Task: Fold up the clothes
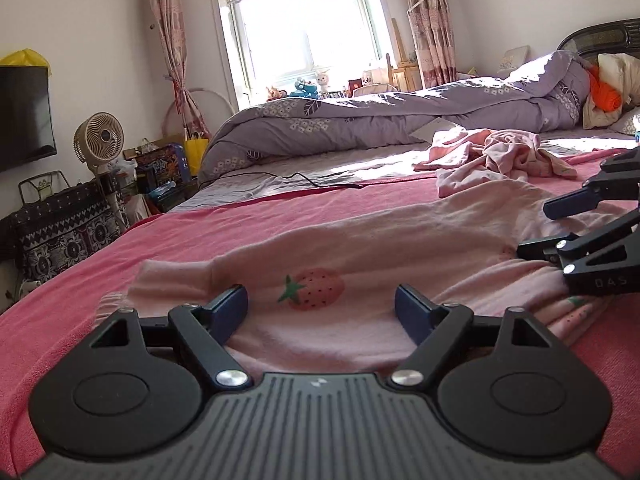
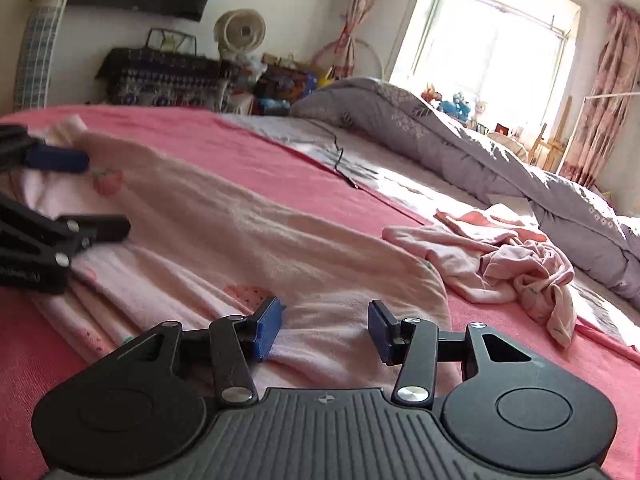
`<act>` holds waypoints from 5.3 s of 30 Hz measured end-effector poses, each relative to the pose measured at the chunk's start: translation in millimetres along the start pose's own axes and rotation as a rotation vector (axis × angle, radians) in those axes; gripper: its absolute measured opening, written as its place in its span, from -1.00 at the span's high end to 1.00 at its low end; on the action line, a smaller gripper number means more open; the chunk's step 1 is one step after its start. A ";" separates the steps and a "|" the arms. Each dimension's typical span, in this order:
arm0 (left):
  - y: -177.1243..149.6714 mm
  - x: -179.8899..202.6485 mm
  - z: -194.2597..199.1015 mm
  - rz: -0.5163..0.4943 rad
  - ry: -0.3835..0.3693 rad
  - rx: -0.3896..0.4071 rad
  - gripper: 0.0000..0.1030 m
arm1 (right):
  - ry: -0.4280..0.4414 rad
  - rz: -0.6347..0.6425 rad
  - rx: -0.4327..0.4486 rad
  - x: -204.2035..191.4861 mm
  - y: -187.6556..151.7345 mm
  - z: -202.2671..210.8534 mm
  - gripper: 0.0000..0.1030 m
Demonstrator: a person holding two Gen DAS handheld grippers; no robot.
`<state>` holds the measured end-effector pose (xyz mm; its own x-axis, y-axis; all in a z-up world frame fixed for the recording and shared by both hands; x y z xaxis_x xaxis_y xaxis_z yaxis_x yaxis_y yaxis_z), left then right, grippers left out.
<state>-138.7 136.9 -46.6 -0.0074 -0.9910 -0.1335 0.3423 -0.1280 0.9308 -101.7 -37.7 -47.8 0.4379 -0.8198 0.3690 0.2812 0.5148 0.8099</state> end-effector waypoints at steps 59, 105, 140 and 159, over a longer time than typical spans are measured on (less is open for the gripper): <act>53.8 -0.7 5.0 0.108 -0.045 0.035 -0.94 | 0.397 -0.280 0.164 49.8 -63.9 83.9 -1.00; 38.3 199.3 -45.5 -0.366 -0.800 -0.141 -0.04 | 0.813 -1.142 -0.221 181.5 -44.7 -168.3 0.80; 44.1 20.4 -13.9 0.005 -0.136 -0.092 -0.59 | 0.681 -0.901 -0.051 149.6 -83.1 7.9 -0.37; 5.4 -28.0 -8.2 -0.041 0.147 -0.112 -0.79 | 0.670 -1.174 -0.141 140.8 -88.1 -36.1 0.69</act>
<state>-129.0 164.2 -40.5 0.1110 -0.9676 -0.2268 0.4470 -0.1552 0.8810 -34.1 -189.4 -83.7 0.1980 -0.5314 -0.8237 0.8389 -0.3428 0.4228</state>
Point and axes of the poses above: each gripper's, at about its wrist camera, not at the fingertips, and z roughly against the way its jaws point, x to its right, y to its top, the point moved 3 cm from there along -z, roughly the way its jaws point, and after that the axes turned 4 degrees about z, right-handed, at the moved point
